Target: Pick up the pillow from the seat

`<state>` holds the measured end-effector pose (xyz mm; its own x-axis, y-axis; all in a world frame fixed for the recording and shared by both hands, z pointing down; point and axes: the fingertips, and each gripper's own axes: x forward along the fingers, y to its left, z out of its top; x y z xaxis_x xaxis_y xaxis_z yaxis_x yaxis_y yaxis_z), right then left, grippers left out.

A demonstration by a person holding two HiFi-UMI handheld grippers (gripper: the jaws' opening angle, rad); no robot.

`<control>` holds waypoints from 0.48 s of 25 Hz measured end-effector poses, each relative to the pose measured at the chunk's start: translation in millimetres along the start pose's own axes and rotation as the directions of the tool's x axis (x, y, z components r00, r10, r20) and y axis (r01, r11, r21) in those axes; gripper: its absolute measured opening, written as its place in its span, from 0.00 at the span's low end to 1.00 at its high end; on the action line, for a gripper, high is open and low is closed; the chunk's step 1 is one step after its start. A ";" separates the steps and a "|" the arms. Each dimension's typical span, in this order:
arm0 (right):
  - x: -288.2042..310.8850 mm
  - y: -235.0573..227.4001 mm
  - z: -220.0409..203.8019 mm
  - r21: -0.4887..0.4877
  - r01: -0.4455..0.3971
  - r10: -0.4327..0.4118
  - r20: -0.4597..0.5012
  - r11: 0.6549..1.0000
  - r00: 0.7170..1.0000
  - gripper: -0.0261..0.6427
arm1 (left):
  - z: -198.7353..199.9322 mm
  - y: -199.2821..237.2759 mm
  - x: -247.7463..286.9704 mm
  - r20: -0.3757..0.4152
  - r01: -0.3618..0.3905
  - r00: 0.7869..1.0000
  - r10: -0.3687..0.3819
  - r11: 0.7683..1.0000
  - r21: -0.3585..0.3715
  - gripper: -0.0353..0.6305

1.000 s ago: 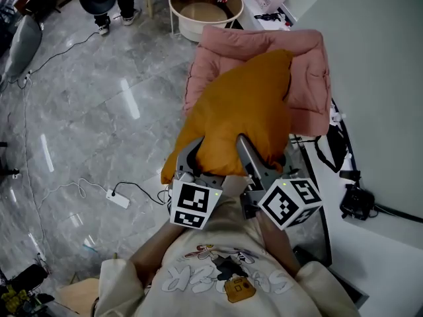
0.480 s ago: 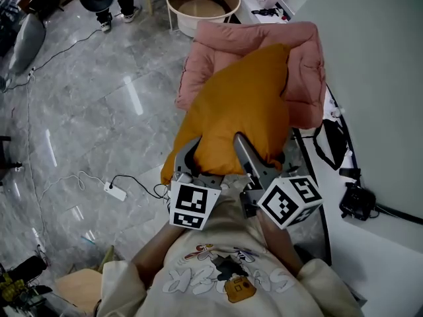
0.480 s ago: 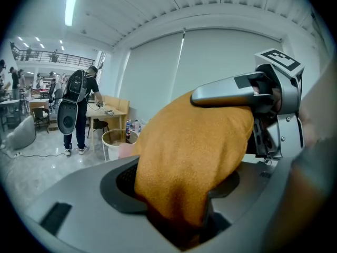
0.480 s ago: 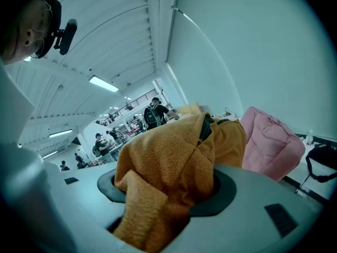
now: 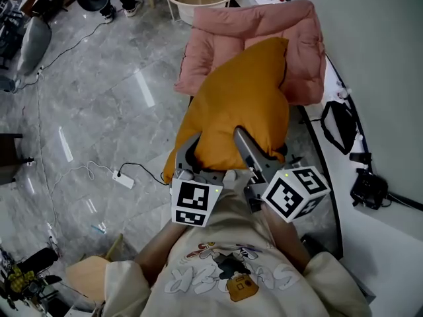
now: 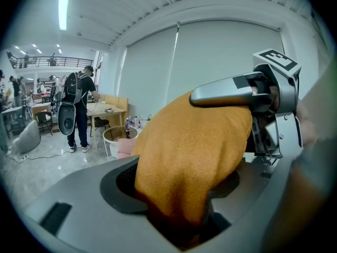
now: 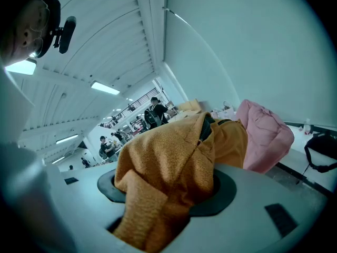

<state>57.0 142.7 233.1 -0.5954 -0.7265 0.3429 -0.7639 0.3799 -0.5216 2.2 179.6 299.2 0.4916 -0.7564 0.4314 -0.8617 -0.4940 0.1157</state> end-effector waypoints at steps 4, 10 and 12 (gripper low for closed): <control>-19.5 -2.3 -8.8 0.018 -0.006 0.005 0.012 1.000 1.000 0.47 | -5.5 -16.7 -9.2 -0.007 0.000 1.000 0.000 1.000 0.023 0.48; -46.3 -8.2 -22.9 0.027 -0.015 0.015 0.009 1.000 1.000 0.47 | -18.9 -43.2 -18.5 -0.021 -0.005 1.000 0.005 1.000 0.026 0.49; -55.2 -10.1 -26.4 0.024 -0.017 0.017 0.008 1.000 1.000 0.47 | -22.2 -52.2 -21.6 -0.020 -0.009 1.000 0.010 1.000 0.022 0.48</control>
<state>91.0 194.1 240.1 -0.6060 -0.7248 0.3277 -0.7475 0.3780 -0.5462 33.8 231.3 303.6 0.4807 -0.7524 0.4504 -0.8632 -0.4964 0.0920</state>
